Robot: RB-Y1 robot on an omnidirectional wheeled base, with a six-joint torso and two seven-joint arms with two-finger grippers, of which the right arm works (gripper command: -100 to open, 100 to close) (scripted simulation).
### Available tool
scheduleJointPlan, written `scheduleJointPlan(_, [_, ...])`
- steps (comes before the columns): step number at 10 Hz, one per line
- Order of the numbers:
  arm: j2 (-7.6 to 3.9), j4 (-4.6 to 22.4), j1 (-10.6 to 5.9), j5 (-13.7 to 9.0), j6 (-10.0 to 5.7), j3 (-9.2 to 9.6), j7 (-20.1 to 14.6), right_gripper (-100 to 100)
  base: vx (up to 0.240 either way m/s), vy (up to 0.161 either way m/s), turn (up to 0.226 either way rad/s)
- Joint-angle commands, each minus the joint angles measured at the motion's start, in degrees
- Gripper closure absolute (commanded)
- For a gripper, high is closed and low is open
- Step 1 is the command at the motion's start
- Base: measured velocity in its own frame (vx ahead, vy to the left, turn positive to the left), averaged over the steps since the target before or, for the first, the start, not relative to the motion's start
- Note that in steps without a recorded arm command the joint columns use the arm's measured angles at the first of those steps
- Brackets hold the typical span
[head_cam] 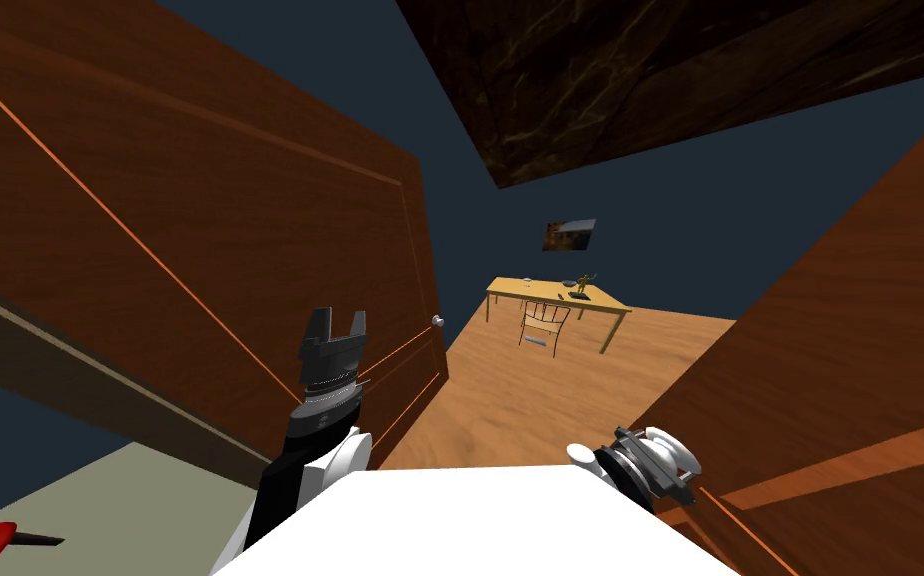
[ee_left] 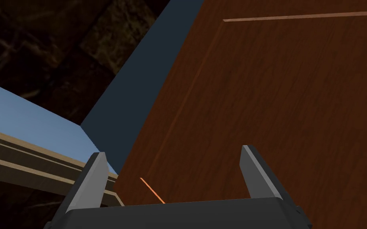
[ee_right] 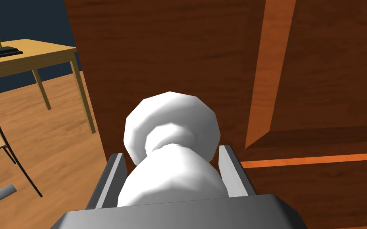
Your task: Push the door open
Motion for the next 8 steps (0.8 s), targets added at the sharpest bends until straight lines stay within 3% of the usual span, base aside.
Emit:
scheduleJointPlan(1, [0.00, 0.0, 0.00, 0.0, 0.00, 0.00, 0.0, 100, 0.075, -0.057, -0.024])
scheduleJointPlan(3, [-0.51, -0.1, 0.45, -1.3, -0.62, -1.27, 0.3, 100, 0.106, -0.108, -0.039])
scheduleJointPlan(8, [-1.10, 0.2, 1.25, -4.3, -2.04, -4.09, 0.7, 100, 0.143, -0.164, -0.045])
